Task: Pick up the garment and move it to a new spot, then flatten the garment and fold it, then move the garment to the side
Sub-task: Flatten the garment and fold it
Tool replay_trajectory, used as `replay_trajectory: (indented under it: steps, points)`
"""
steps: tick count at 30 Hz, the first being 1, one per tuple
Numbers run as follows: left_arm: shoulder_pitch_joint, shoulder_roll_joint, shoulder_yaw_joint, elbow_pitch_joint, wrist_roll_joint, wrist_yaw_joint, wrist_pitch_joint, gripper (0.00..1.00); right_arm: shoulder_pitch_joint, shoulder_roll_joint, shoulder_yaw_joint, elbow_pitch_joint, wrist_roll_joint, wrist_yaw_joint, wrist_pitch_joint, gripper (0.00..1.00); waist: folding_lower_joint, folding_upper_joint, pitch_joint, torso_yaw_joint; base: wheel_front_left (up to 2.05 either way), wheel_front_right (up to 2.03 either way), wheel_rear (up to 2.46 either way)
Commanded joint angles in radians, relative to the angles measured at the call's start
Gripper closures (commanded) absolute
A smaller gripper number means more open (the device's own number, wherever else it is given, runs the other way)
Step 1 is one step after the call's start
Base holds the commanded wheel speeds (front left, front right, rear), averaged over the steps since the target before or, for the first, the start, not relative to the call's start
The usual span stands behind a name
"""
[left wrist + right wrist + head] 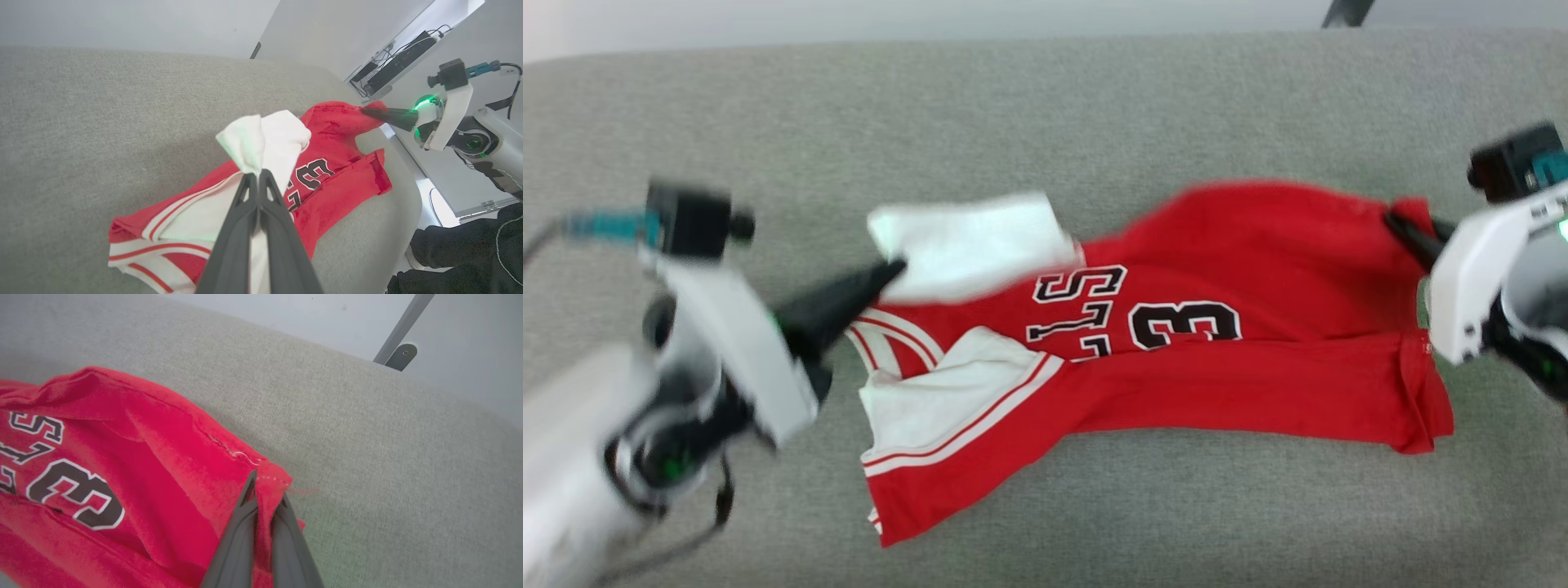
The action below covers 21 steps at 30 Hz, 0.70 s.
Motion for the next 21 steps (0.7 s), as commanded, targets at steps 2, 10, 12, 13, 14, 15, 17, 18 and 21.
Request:
replay_trajectory:
  steps: [2,10,12,13,14,15,17,18,21]
  points:
    - [0.072,0.033,-0.005,-0.043,-0.005,-0.003,-0.048,1.0,0.06,-0.025,-0.01,-0.025,0.014,-0.002,-0.004,1.0,0.0,-0.0001,-0.025,0.023,0.0,0.0,0.0]
    - [0.241,0.063,-0.027,-0.093,-0.03,0.0,-0.172,1.0,0.226,-0.068,-0.085,-0.092,0.033,-0.002,0.01,1.0,0.0,-0.0001,-0.031,0.041,0.0,0.0,0.0]
    - [0.254,0.046,-0.03,-0.074,-0.032,0.006,-0.187,1.0,0.245,-0.058,-0.104,-0.096,0.024,-0.002,0.015,1.0,0.0,-0.0001,-0.028,0.041,0.0,0.0,0.0]
    - [0.255,0.036,-0.031,-0.06,-0.03,0.013,-0.194,1.0,0.249,-0.05,-0.108,-0.095,0.017,-0.002,0.014,1.0,0.0,-0.0001,-0.026,0.039,0.0,0.0,0.0]
    - [0.252,0.024,-0.028,-0.038,-0.028,0.024,-0.201,1.0,0.251,-0.04,-0.115,-0.09,0.011,-0.002,0.016,1.0,0.0,-0.0001,-0.024,0.038,0.0,0.0,0.0]
    - [0.246,0.012,-0.029,-0.017,-0.021,0.035,-0.206,1.0,0.25,-0.029,-0.12,-0.082,0.006,-0.002,0.02,1.0,0.0,-0.0001,-0.021,0.036,0.0,0.0,0.0]
    - [0.23,-0.019,-0.028,0.027,-0.012,0.051,-0.214,1.0,0.24,-0.007,-0.119,-0.064,-0.006,-0.002,0.029,1.0,0.0,-0.0001,-0.014,0.033,0.0,0.0,0.0]
    - [0.225,-0.034,-0.027,0.047,-0.011,0.055,-0.219,1.0,0.232,0.003,-0.118,-0.055,-0.01,-0.002,0.034,1.0,0.0,-0.0001,-0.01,0.031,0.0,0.0,0.0]
    - [0.211,-0.067,-0.036,0.107,0.011,0.06,-0.221,1.0,0.219,0.029,-0.115,-0.02,-0.022,-0.002,0.039,1.0,0.0,-0.0001,0.0,0.027,0.0,0.0,0.0]
